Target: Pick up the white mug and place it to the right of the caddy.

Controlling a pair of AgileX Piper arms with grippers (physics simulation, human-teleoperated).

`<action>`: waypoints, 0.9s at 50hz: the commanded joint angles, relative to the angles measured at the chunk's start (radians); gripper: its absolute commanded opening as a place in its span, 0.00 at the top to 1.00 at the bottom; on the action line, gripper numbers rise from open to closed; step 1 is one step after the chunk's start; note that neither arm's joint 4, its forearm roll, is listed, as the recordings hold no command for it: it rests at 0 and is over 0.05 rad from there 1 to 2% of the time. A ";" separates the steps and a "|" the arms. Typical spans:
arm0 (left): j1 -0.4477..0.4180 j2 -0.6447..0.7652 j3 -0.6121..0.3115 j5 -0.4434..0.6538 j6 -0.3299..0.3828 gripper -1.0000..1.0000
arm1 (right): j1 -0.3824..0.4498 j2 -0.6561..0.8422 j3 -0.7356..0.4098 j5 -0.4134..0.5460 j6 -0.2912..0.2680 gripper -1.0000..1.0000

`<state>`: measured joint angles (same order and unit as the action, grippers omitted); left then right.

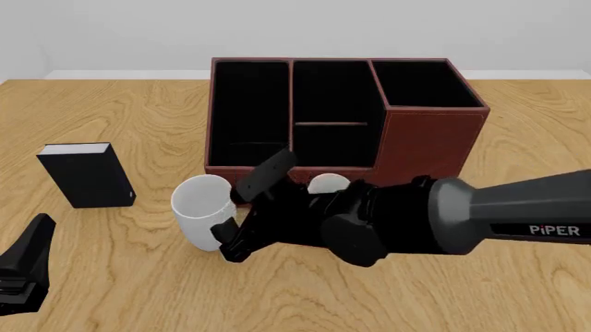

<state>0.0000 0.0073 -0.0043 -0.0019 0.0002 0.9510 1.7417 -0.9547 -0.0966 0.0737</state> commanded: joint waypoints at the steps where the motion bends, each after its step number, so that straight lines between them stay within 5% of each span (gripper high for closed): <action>1: 0.000 0.000 0.000 0.000 0.000 0.00 | 0.019 0.038 -0.008 -0.016 0.021 0.00; 45: 0.000 0.000 0.000 0.000 0.000 0.00 | 0.022 0.181 -0.031 -0.076 0.071 0.00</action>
<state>0.0000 0.0073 -0.0043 -0.0019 0.0001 0.9748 1.8938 -0.9861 -0.1614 0.1405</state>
